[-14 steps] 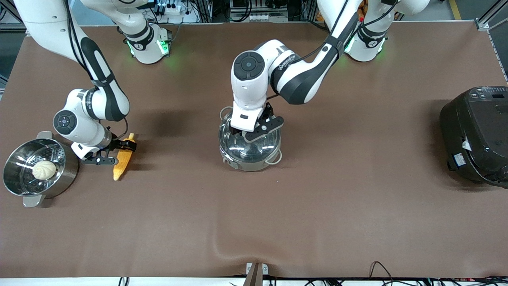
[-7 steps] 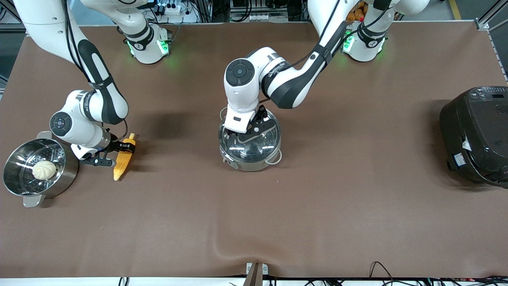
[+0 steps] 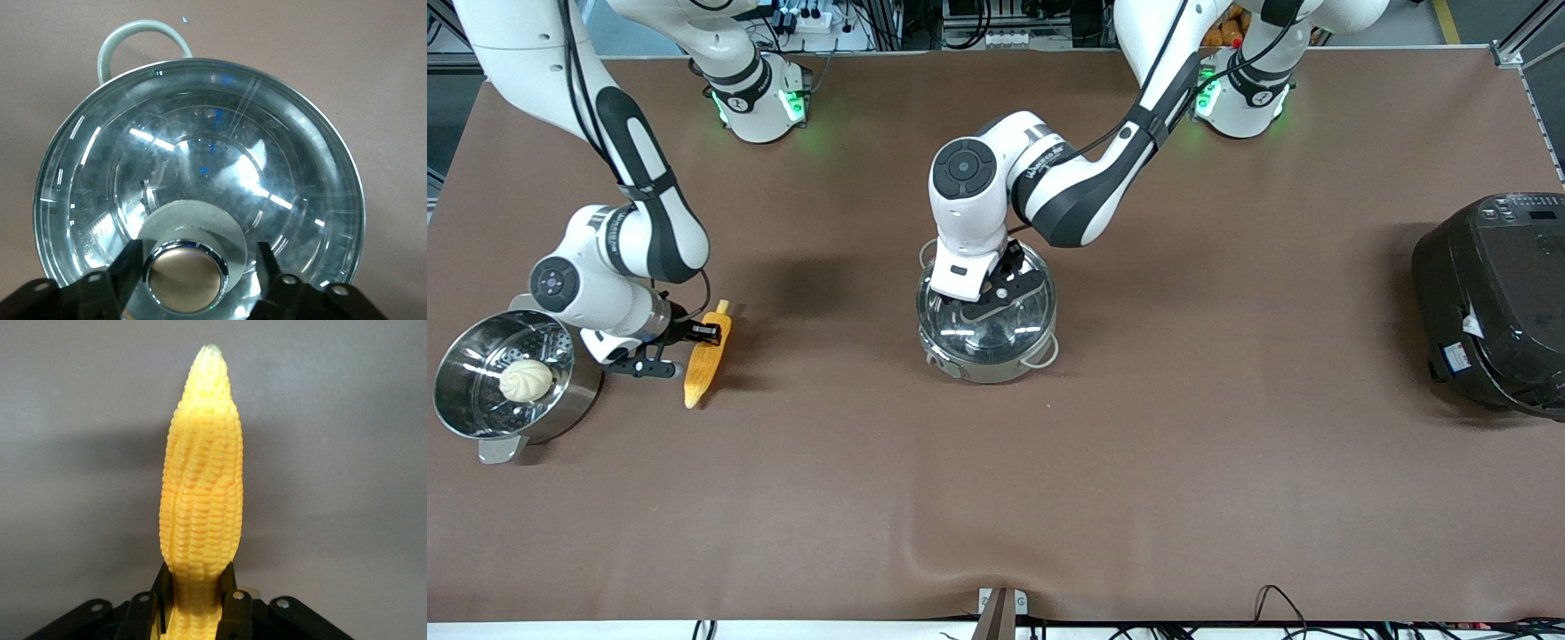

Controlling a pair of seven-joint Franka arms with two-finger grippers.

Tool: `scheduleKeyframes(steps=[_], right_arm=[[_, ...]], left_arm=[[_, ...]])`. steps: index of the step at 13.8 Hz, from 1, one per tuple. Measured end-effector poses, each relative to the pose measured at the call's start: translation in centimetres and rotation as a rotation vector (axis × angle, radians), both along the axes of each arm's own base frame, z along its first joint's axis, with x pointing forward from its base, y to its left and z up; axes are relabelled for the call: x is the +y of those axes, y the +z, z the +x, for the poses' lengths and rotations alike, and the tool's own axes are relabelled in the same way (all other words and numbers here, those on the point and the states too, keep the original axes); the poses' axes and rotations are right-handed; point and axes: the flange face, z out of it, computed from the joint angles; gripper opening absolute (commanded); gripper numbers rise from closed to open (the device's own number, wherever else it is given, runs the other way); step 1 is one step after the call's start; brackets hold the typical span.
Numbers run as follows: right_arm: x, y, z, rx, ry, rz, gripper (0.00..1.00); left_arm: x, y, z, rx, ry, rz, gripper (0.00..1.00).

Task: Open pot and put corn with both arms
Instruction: 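Grasp the corn with the right gripper while the left gripper grasps the knob, then lift the lid aside with the left gripper while the right gripper carries corn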

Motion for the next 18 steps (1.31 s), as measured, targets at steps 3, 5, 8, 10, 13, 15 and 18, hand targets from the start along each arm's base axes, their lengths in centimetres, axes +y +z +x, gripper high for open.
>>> scheduleKeyframes(steps=[3, 5, 8, 10, 13, 15, 18], right_arm=[[1.9, 6.5, 3.4, 0.03, 0.037, 0.031, 0.21], [3.4, 10.4, 4.7, 0.05, 0.043, 0.074, 0.21], [6.9, 13.7, 5.7, 0.047, 0.017, 0.109, 0.21], [11.1, 15.2, 6.0, 0.031, -0.011, 0.097, 0.21], [18.5, 16.8, 5.2, 0.025, -0.045, 0.08, 0.21], [24.1, 17.5, 3.9, 0.024, -0.069, 0.069, 0.21], [32.8, 19.2, 0.9, 0.008, -0.093, 0.06, 0.21]], left_arm=[[0.2, 0.0, 0.0, 0.008, 0.002, 0.01, 0.0], [0.2, 0.0, 0.0, 0.008, 0.002, 0.01, 0.0], [0.4, 0.8, -0.1, 0.012, 0.003, 0.015, 0.0], [0.9, 4.2, 0.1, 0.002, 0.009, 0.004, 0.0], [5.2, 12.1, 1.1, 0.0, -0.007, 0.008, 0.0], [10.4, 16.1, 3.2, 0.016, -0.067, 0.023, 0.0], [19.4, 17.2, 7.7, 0.057, -0.137, 0.039, 0.0]])
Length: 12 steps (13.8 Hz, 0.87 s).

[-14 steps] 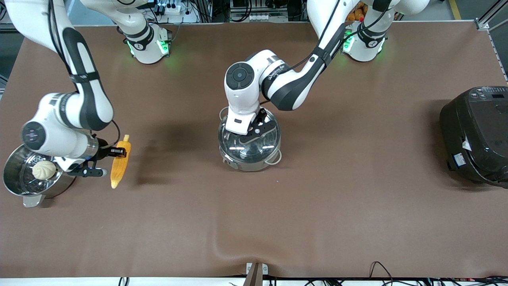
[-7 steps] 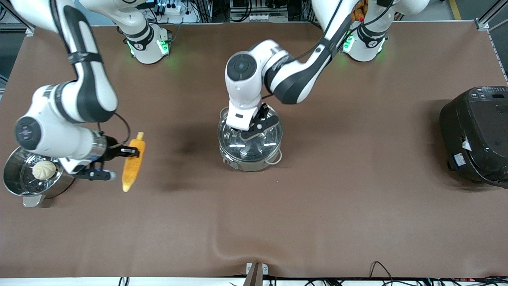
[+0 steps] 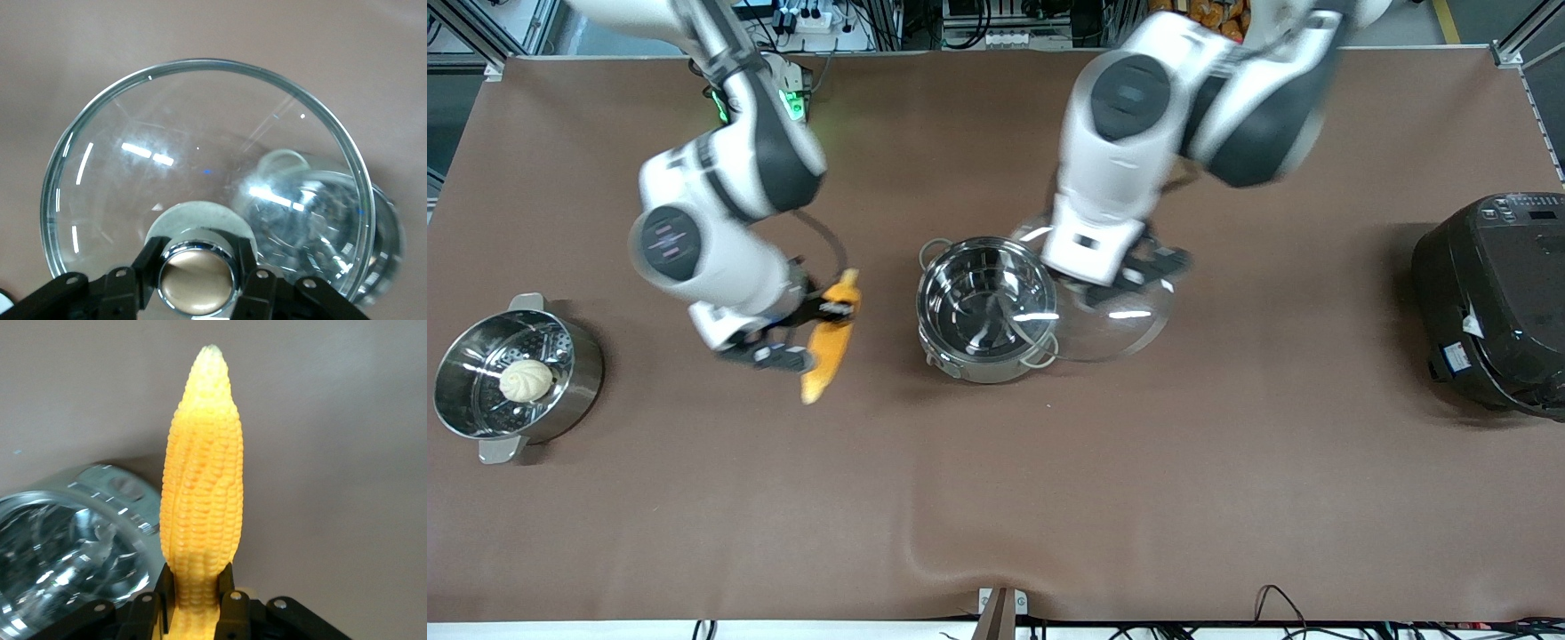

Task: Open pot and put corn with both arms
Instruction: 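Lift the lid aside with the left gripper while the right gripper carries corn, then lower the corn into the pot with the right gripper while the left lowers the lid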

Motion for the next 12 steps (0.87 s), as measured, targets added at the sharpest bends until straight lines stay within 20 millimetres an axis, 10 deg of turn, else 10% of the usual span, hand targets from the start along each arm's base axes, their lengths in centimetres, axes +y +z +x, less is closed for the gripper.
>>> scheduleKeyframes(steps=[5, 9, 12], right_arm=[[10.5, -0.4, -4.9, -0.047, 0.054, 0.049, 0.22], [17.5, -5.0, -8.3, -0.05, 0.091, 0.073, 0.23], [18.1, -7.8, -7.7, -0.038, 0.091, 0.048, 0.34]], left_arm=[[13.2, -3.5, 5.5, 0.079, -0.088, 0.0, 0.0], [17.2, -9.4, 6.2, 0.086, -0.08, -0.008, 0.0], [20.5, -14.9, 5.6, 0.072, -0.077, -0.018, 0.0]])
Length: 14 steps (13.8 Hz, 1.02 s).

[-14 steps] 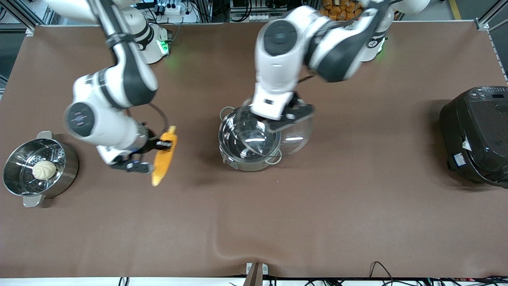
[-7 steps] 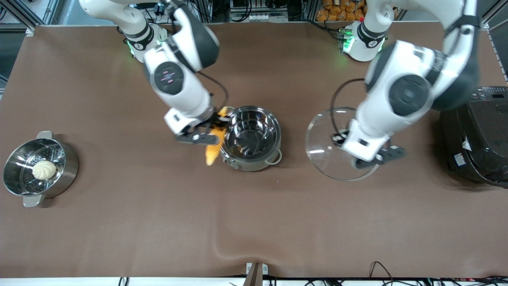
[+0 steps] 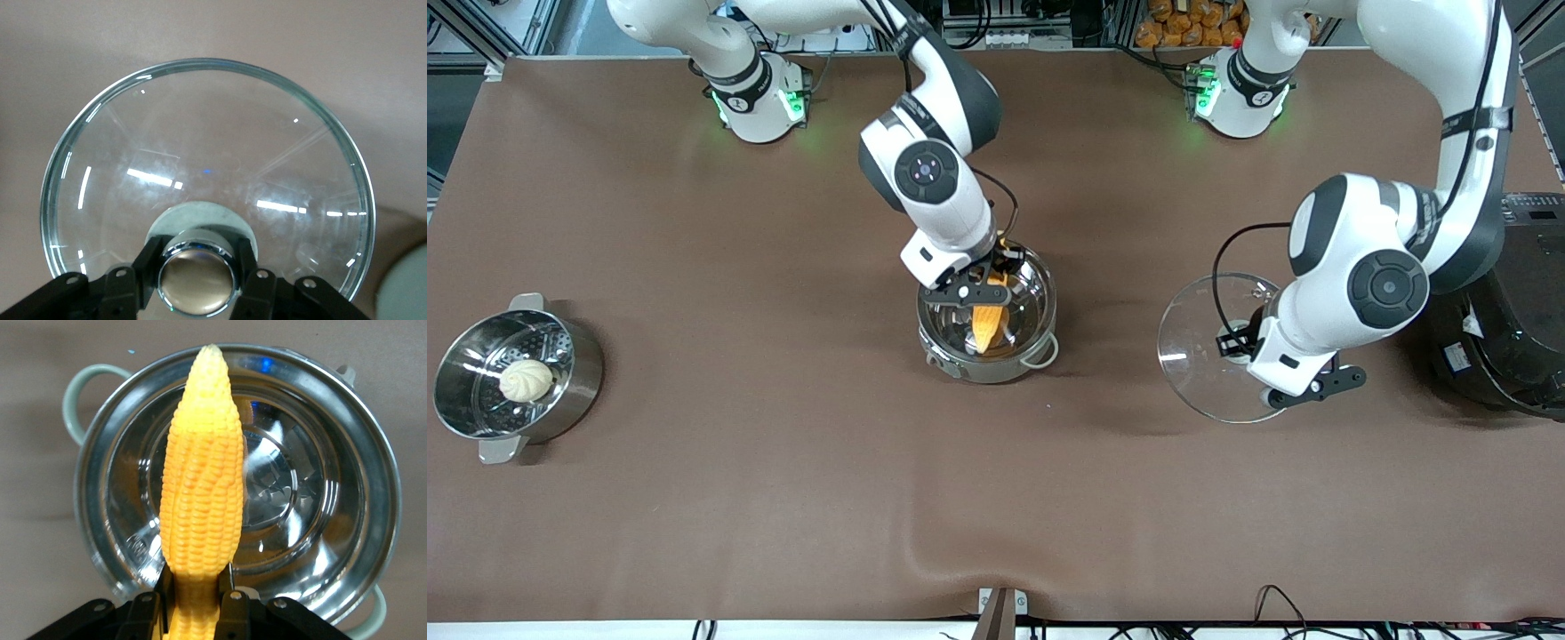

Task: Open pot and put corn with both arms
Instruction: 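Lower the corn into the pot with the right gripper while the left lowers the lid, then release the corn and lid, then raise both grippers away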

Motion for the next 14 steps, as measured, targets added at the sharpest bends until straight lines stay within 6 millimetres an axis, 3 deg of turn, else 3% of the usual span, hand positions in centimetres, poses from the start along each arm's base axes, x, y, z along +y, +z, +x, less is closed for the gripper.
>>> scheduleKeyframes(steps=[1, 4, 6, 9, 10, 11, 12, 14], right_arm=[[0.0, -0.9, 0.1, 0.006, -0.001, -0.009, 0.49], [0.2, -2.3, 0.3, 0.013, -0.005, -0.021, 0.8], [0.2, -2.4, 0.4, 0.012, -0.01, -0.022, 0.94], [-0.1, -0.7, 1.4, -0.012, -0.023, -0.007, 1.0], [-0.7, 0.6, 2.0, -0.022, -0.032, 0.002, 1.0], [-1.7, 2.2, 2.8, -0.028, -0.049, 0.01, 1.0], [-3.3, 4.0, 3.9, -0.033, -0.073, 0.021, 1.0], [-7.7, 8.3, 6.2, -0.044, -0.135, 0.043, 1.0]], left_arm=[[0.4, -1.8, -0.6, -0.01, 0.0, -0.003, 0.0], [0.9, -6.6, -2.6, -0.053, -0.01, -0.015, 0.0], [1.2, -8.6, -3.8, -0.048, -0.014, -0.013, 0.0], [1.4, -9.8, -4.5, -0.063, -0.015, -0.017, 0.0], [1.5, -10.3, -4.7, -0.076, -0.015, -0.02, 0.24], [1.6, -10.8, -5.0, -0.082, -0.015, -0.021, 0.86], [1.6, -11.1, -5.2, -0.085, -0.018, -0.022, 1.0], [1.7, -10.6, -5.1, -0.1, -0.033, -0.027, 1.0]])
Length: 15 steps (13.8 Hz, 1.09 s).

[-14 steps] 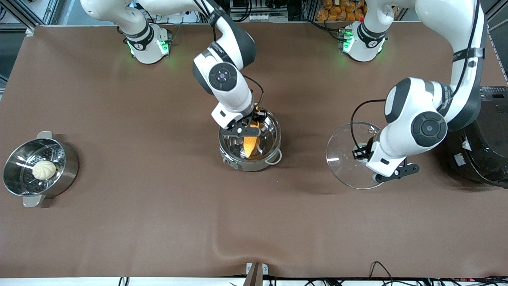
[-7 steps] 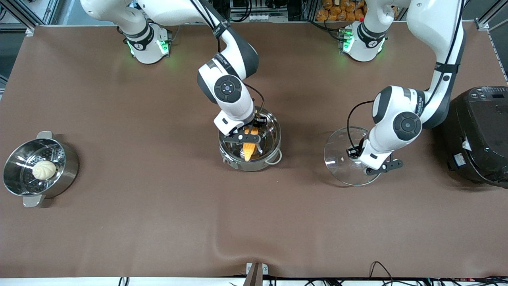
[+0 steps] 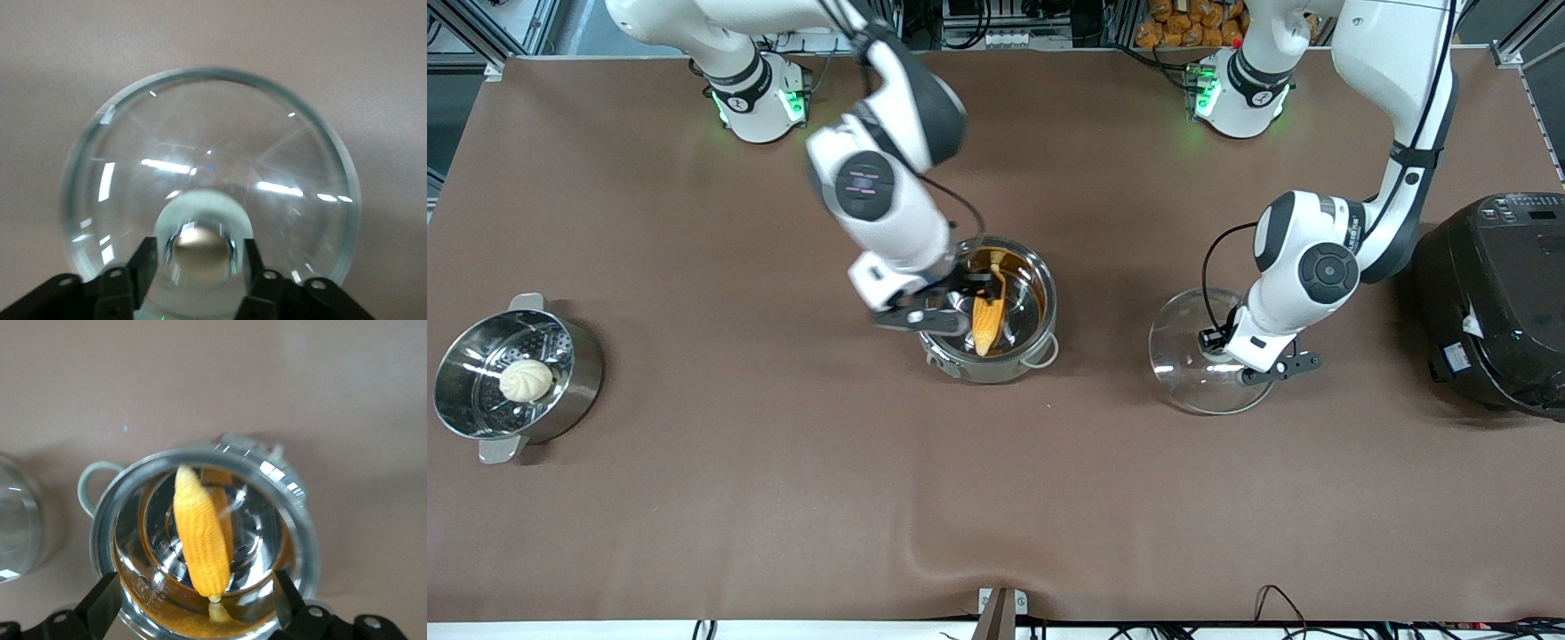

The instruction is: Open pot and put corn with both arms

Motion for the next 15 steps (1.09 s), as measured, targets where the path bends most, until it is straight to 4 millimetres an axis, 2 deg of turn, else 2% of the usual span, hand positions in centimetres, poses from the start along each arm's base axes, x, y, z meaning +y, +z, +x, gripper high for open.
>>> scheduleKeyframes(steps=[2, 4, 5, 7, 9, 11, 12, 15], right_arm=[[-5.7, 4.2, 2.2, -0.021, -0.057, 0.0, 1.0], [-11.6, 8.1, 3.6, -0.066, -0.06, -0.043, 1.0], [-13.9, 9.9, 3.7, -0.076, -0.054, -0.051, 1.0], [-18.8, 12.6, 3.3, -0.054, -0.02, -0.075, 1.0], [-23.6, 14.8, 2.4, -0.012, 0.042, -0.089, 1.0], [-27.2, 17.0, 1.2, -0.003, 0.068, -0.083, 1.0], [-29.0, 18.0, 0.4, -0.001, 0.091, -0.087, 1.0], [-35.2, 20.3, -1.8, -0.006, 0.131, -0.109, 1.0]], left_arm=[[0.2, 1.8, 0.4, -0.032, 0.0, -0.008, 1.0], [0.6, 5.2, 1.2, -0.091, 0.009, -0.022, 1.0], [1.0, 7.3, 1.7, -0.12, 0.017, -0.029, 1.0], [1.8, 12.5, 2.6, -0.145, 0.027, -0.034, 1.0], [2.5, 18.7, 3.4, -0.141, -0.004, -0.032, 1.0], [3.3, 24.0, 3.7, -0.131, -0.032, -0.029, 1.0], [3.8, 25.8, 3.7, -0.12, -0.048, -0.026, 1.0], [5.1, 29.4, 3.4, -0.101, -0.109, -0.022, 1.0]])
